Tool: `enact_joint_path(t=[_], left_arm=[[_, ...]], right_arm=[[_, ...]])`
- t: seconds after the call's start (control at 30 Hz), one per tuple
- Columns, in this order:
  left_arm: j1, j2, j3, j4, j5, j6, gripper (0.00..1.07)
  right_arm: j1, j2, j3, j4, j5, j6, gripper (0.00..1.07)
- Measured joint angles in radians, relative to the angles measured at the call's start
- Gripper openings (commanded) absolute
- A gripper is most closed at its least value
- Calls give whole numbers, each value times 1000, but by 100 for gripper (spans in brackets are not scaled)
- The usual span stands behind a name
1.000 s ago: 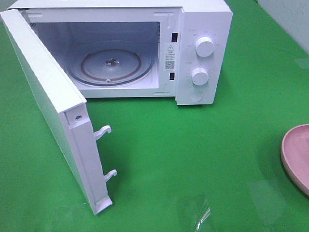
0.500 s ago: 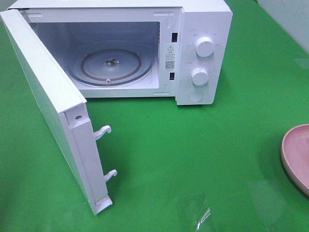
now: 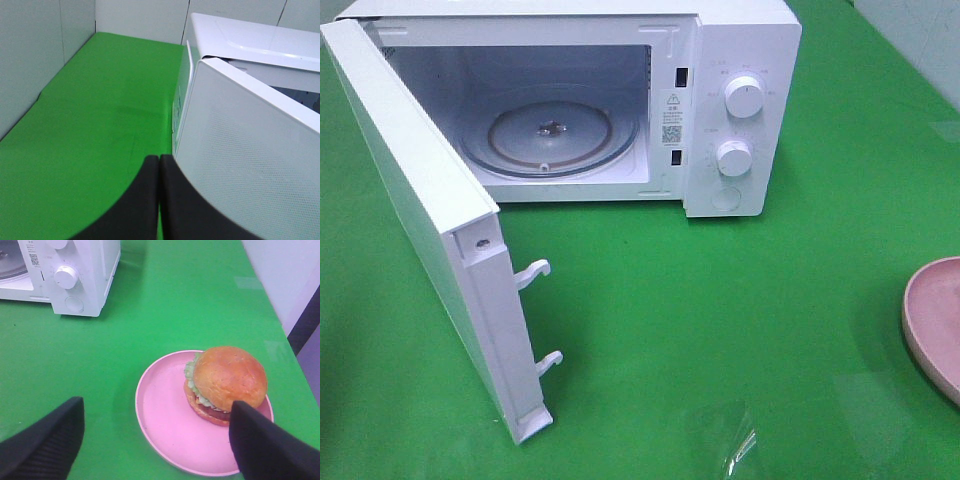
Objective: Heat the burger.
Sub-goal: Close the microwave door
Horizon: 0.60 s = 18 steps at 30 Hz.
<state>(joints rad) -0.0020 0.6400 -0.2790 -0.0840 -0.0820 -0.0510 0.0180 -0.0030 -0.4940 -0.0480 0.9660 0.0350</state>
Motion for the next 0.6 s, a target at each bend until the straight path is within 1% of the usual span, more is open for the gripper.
enact_joint_path(t=[0.03, 0.07, 0.13, 0.23, 0.27, 0.3, 0.37, 0.4, 0.43, 0.47, 0.5, 0.53, 0.57, 0.6], left_arm=[[0, 30, 42, 4, -99, 0, 0], [0, 30, 42, 4, -99, 0, 0], [0, 110, 104, 39, -292, -1, 0], [0, 134, 113, 54, -329, -5, 0], [0, 175, 119, 84, -377, -22, 0], [0, 175, 119, 84, -377, -22, 0], [0, 295, 123, 167, -480, -71, 0], [0, 295, 123, 167, -480, -71, 0], [0, 347, 123, 213, -527, -105, 0], [0, 347, 123, 213, -527, -105, 0], [0, 385, 123, 242, -565, -126, 0], [0, 385, 123, 242, -565, -126, 0], [0, 440, 123, 287, -624, -162, 0], [0, 440, 123, 287, -624, -162, 0]], right_arm=[[0, 0, 0, 0, 0, 0, 76], [0, 0, 0, 0, 0, 0, 76], [0, 0, 0, 0, 0, 0, 76], [0, 0, 0, 0, 0, 0, 76], [0, 0, 0, 0, 0, 0, 76], [0, 0, 0, 0, 0, 0, 76], [0, 0, 0, 0, 0, 0, 76], [0, 0, 0, 0, 0, 0, 76], [0, 0, 0, 0, 0, 0, 76], [0, 0, 0, 0, 0, 0, 76], [0, 0, 0, 0, 0, 0, 76], [0, 0, 0, 0, 0, 0, 76], [0, 0, 0, 0, 0, 0, 76], [0, 0, 0, 0, 0, 0, 76]])
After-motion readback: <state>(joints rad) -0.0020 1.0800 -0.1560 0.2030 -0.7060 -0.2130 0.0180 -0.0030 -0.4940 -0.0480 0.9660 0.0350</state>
